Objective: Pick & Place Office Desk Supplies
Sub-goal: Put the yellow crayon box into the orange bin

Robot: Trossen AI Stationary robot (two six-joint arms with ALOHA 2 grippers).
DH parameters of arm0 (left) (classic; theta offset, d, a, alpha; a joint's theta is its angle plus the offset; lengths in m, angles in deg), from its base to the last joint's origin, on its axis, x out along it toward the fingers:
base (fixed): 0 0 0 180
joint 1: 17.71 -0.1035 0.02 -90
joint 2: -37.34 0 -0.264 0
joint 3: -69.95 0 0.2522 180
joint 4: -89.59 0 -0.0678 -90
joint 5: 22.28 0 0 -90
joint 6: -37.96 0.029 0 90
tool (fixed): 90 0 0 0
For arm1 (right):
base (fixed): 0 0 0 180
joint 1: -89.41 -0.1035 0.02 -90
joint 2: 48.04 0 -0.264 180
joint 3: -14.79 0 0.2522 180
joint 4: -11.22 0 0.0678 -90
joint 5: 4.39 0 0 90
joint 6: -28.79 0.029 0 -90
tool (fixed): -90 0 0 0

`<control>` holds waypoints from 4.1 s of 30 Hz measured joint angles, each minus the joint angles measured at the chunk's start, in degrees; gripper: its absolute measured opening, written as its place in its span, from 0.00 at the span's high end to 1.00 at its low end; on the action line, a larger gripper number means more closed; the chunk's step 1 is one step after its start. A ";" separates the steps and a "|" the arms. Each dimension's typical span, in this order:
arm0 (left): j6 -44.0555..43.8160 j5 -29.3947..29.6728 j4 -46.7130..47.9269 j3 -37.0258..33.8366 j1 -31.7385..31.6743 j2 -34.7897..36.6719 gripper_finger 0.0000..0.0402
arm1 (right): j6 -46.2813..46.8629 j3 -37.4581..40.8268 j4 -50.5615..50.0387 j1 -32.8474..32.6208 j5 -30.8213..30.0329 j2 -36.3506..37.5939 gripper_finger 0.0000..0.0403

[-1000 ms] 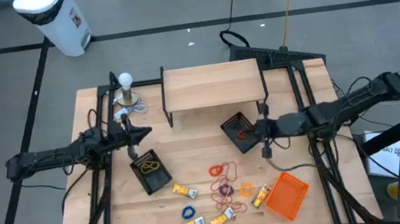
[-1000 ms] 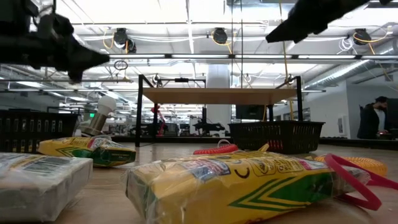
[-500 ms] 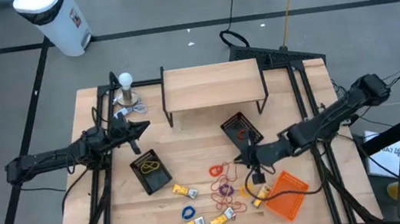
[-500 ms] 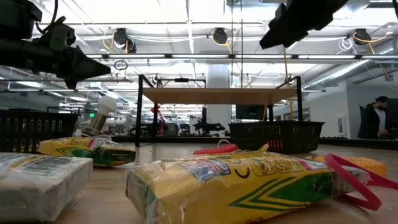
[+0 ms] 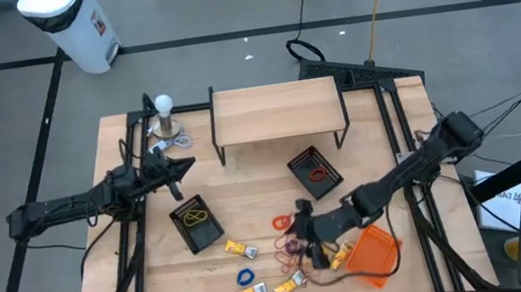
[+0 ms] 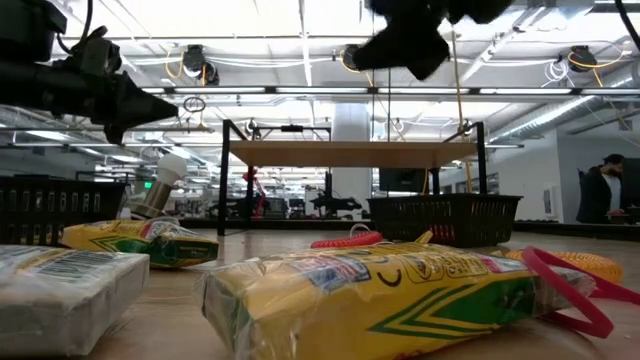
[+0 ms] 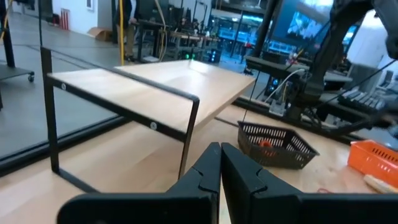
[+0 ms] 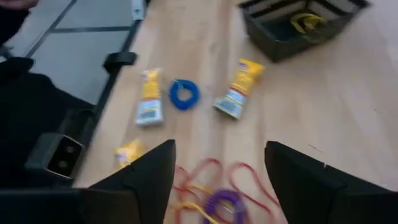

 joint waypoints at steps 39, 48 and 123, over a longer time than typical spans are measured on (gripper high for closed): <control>-3.48 -1.73 -0.02 0.00 0.11 0.00 0.98 | 8.88 -15.79 -40.48 -8.67 13.33 -12.86 0.35; -4.62 -2.02 2.08 0.00 0.11 0.00 0.98 | 10.89 -15.73 -43.26 -8.55 13.38 -16.20 0.35; -5.03 -3.08 1.13 0.00 0.11 0.00 0.98 | 37.40 -0.87 -36.82 -1.75 14.79 -10.09 0.37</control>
